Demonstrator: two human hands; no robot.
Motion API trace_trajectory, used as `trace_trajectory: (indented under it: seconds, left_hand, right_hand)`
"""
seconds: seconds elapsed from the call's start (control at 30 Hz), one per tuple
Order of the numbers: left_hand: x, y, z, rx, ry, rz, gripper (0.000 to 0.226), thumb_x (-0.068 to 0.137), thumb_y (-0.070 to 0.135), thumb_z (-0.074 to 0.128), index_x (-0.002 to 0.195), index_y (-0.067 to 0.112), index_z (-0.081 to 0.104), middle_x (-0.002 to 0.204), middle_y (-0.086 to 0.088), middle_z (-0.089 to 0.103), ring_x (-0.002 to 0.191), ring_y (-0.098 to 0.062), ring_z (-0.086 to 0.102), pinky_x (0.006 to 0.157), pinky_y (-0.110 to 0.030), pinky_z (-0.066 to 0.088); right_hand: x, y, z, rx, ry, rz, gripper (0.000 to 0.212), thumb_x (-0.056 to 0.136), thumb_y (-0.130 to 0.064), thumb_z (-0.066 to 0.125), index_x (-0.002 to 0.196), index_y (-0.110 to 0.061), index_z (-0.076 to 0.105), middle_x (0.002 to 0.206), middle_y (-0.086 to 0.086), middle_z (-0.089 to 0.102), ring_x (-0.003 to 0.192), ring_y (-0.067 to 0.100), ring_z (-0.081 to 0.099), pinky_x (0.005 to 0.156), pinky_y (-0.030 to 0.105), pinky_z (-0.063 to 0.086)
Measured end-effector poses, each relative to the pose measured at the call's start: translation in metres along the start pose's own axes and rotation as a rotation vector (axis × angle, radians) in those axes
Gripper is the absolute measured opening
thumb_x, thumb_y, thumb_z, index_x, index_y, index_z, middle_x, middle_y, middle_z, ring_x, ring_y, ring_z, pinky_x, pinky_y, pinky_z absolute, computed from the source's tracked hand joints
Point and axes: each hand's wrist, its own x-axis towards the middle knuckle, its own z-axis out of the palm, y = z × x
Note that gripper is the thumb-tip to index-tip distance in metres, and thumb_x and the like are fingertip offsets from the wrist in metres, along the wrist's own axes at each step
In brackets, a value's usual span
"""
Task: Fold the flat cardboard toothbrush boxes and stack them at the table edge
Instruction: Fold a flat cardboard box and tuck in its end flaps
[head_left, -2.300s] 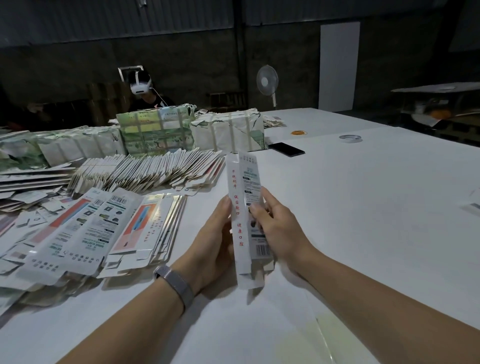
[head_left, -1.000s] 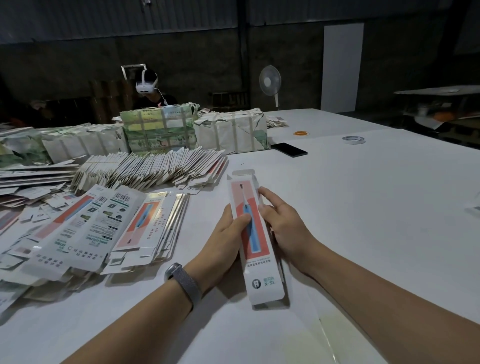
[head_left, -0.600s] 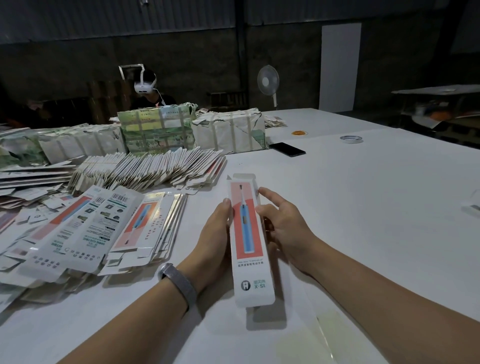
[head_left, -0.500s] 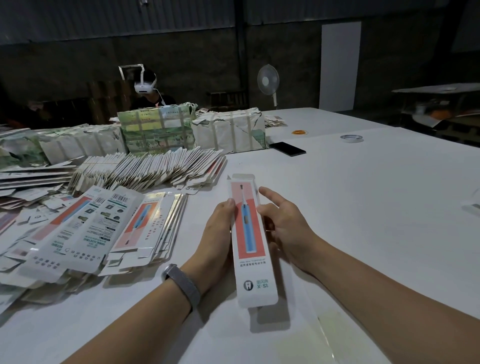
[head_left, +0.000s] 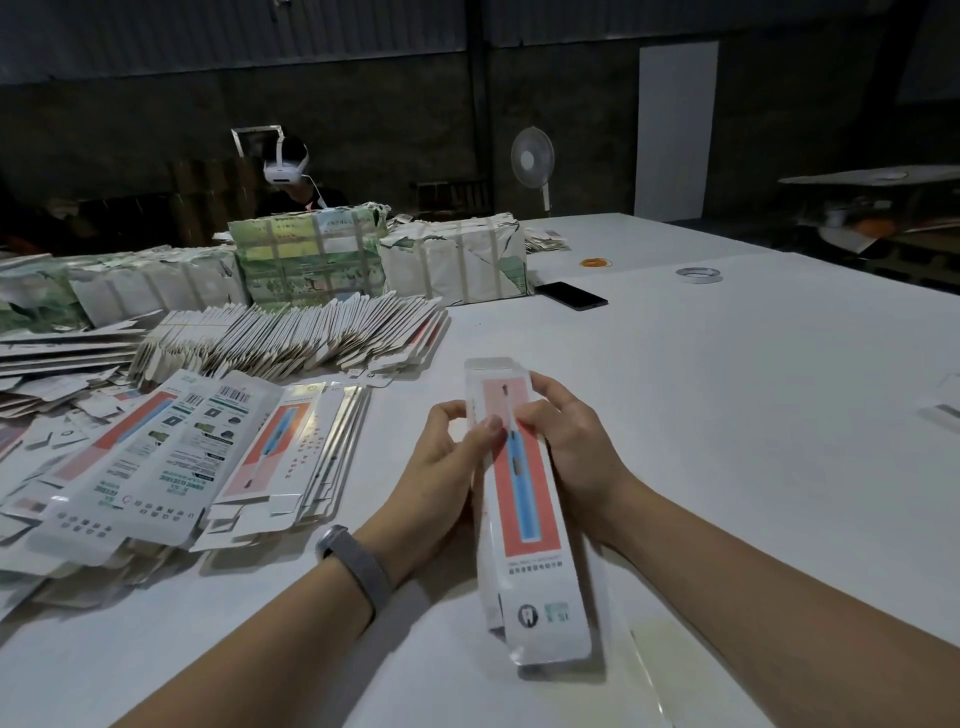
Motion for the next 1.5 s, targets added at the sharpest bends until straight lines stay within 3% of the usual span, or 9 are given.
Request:
trace_trajectory:
  seconds: [0.23,0.53,0.63,0.73,0.9,1.1,1.23,1.37,1.5]
  left_hand:
    - [-0.0002,-0.0025,0.0003,0.040,-0.004,0.025,0.028,0.103,0.040,0.045,0.121,0.018,0.047,0.082,0.002,0.076,0.079,-0.023,0.076,0.068,-0.027,0.060]
    - [0.0025,-0.0046,-0.0008,0.008,0.038,0.087,0.039,0.098,0.049,0.053,0.132,0.037,0.039,0.084,-0.003,0.077,0.074,-0.024,0.076,0.064,-0.027,0.060]
    - [0.0046,-0.0056,-0.0021,-0.003,0.036,0.081,0.047,0.089,0.050,0.053,0.132,0.033,0.042,0.082,-0.005,0.076,0.072,-0.024,0.075,0.063,-0.027,0.059]
    - [0.0057,-0.0069,-0.0039,-0.015,0.030,0.096,0.037,0.098,0.042,0.054,0.131,0.030,0.044,0.087,-0.008,0.076,0.073,-0.024,0.075,0.064,-0.029,0.059]
    - [0.0042,-0.0055,-0.0022,-0.031,0.018,0.116,0.038,0.095,0.040,0.061,0.129,0.028,0.047,0.091,-0.009,0.076,0.073,-0.023,0.074,0.063,-0.031,0.059]
    - [0.0025,-0.0042,-0.0023,0.055,-0.039,0.123,0.037,0.097,0.038,0.054,0.131,0.025,0.046,0.087,-0.005,0.076,0.075,-0.022,0.075,0.066,-0.029,0.059]
    - [0.0007,-0.0024,-0.0022,0.140,-0.065,0.111,0.039,0.094,0.044,0.052,0.129,0.031,0.045,0.087,-0.001,0.077,0.077,-0.022,0.076,0.067,-0.026,0.060]
    - [0.0018,-0.0036,-0.0026,0.135,-0.071,0.080,0.043,0.093,0.047,0.054,0.131,0.031,0.044,0.091,-0.004,0.077,0.080,-0.024,0.077,0.069,-0.029,0.060]
    - [0.0027,-0.0074,-0.0015,0.111,-0.038,0.102,0.045,0.088,0.052,0.057,0.128,0.040,0.037,0.094,-0.008,0.078,0.081,-0.029,0.077,0.072,-0.034,0.061]
  right_hand:
    - [-0.0039,-0.0041,0.0004,0.038,-0.021,0.025,0.023,0.099,-0.031,0.059,0.121,-0.036,0.056,0.093,0.003,0.077,0.078,0.027,0.076,0.062,0.030,0.060]
    - [-0.0033,-0.0037,0.0029,-0.047,-0.040,0.015,0.025,0.098,-0.036,0.059,0.122,-0.039,0.052,0.088,-0.002,0.077,0.078,0.022,0.076,0.061,0.025,0.059]
    - [-0.0039,-0.0035,0.0029,-0.031,-0.051,0.018,0.026,0.098,-0.034,0.059,0.123,-0.036,0.053,0.089,0.002,0.077,0.078,0.023,0.076,0.063,0.027,0.060]
    - [-0.0051,-0.0041,0.0019,-0.025,-0.065,0.017,0.023,0.100,-0.032,0.057,0.122,-0.033,0.053,0.087,0.004,0.077,0.077,0.023,0.076,0.063,0.026,0.059]
    - [-0.0051,-0.0033,0.0022,0.021,-0.066,0.027,0.016,0.102,-0.031,0.054,0.118,-0.031,0.056,0.091,0.009,0.076,0.076,0.026,0.075,0.078,0.040,0.063]
    - [-0.0020,-0.0010,0.0025,0.002,-0.019,0.014,0.008,0.103,-0.026,0.049,0.105,-0.026,0.057,0.083,0.004,0.073,0.075,0.026,0.073,0.082,0.043,0.061]
    - [-0.0007,0.0002,0.0025,-0.002,0.037,-0.018,0.010,0.096,-0.031,0.055,0.098,-0.022,0.059,0.086,0.000,0.072,0.078,0.026,0.075,0.076,0.038,0.063]
    - [0.0003,0.0022,0.0004,0.028,0.084,-0.045,0.003,0.100,-0.020,0.057,0.101,-0.022,0.056,0.099,0.011,0.066,0.078,0.026,0.074,0.075,0.040,0.062]
    - [0.0004,0.0011,0.0014,0.061,0.084,-0.053,0.018,0.100,-0.017,0.058,0.108,-0.029,0.048,0.108,0.008,0.068,0.081,0.027,0.075,0.071,0.038,0.062]
